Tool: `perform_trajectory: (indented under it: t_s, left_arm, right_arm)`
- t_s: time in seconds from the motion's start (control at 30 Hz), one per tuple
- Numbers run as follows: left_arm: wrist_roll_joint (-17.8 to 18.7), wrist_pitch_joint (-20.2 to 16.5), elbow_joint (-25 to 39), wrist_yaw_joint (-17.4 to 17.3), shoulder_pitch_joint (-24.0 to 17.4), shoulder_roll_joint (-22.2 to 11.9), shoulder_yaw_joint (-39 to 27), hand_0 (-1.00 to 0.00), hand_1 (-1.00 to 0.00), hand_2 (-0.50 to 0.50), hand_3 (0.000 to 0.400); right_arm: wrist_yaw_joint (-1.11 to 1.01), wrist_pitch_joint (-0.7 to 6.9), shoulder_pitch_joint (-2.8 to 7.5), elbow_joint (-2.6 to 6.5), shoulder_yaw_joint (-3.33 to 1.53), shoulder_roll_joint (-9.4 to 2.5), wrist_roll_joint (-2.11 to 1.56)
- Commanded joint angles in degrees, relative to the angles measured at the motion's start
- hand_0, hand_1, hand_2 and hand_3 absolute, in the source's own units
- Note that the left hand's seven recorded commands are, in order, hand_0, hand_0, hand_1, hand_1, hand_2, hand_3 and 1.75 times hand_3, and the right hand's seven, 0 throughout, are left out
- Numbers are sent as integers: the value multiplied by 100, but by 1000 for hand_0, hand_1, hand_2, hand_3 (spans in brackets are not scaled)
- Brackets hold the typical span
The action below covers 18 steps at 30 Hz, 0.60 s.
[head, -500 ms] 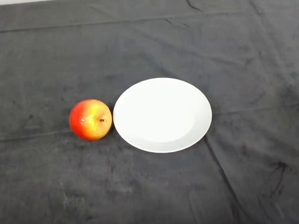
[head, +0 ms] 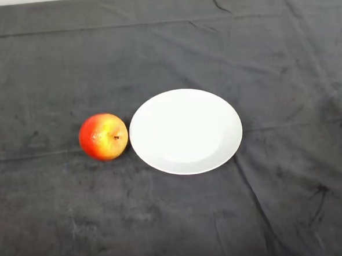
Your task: Move the apple to the plate
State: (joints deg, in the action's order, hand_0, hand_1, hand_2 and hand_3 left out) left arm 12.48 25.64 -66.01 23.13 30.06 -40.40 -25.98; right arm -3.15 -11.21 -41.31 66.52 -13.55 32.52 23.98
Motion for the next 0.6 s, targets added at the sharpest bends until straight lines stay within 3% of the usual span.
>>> perform_trajectory:
  t_s: [0.03, 0.6]
  left_arm:
    - [-112, -55, -64, -50, 50, -55, -162, 0, 0, 0, 0]
    - [-310, -26, -47, -15, 211, 8, 1, 0, 0, 0, 0]
  right_arm:
    - [43, -41, -23, 116, 0, 150, 24]
    - [43, -40, -23, 114, 0, 150, 24]
